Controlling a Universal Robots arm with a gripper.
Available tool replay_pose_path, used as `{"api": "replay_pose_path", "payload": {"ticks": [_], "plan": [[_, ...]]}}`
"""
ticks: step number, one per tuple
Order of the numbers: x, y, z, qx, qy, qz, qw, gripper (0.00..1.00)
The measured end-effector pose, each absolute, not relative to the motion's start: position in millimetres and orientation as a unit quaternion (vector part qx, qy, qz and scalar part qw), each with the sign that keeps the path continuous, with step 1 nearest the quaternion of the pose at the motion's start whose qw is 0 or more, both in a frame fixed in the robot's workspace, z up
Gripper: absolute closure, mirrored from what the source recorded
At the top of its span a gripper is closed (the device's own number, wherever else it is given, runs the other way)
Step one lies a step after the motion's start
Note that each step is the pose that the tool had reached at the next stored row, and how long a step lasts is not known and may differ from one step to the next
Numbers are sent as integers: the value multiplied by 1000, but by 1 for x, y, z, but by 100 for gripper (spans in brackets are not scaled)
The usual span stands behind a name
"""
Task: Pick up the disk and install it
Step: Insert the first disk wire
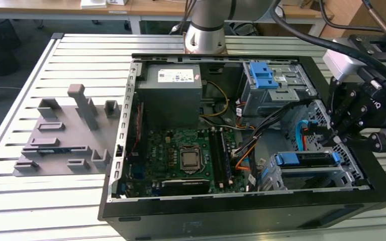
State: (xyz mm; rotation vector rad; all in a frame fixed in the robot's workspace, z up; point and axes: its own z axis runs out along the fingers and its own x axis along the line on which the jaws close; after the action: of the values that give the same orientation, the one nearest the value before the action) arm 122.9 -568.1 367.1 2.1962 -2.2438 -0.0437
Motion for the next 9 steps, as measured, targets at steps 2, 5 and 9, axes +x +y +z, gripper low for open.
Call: {"api": "replay_pose_path", "payload": {"ticks": [2,5,9], "plan": [[123,-567,367,699,-715,-14,1,89],[124,-566,367,699,-715,-13,-1,89],[125,-562,367,699,-715,-11,-2,89]]}}
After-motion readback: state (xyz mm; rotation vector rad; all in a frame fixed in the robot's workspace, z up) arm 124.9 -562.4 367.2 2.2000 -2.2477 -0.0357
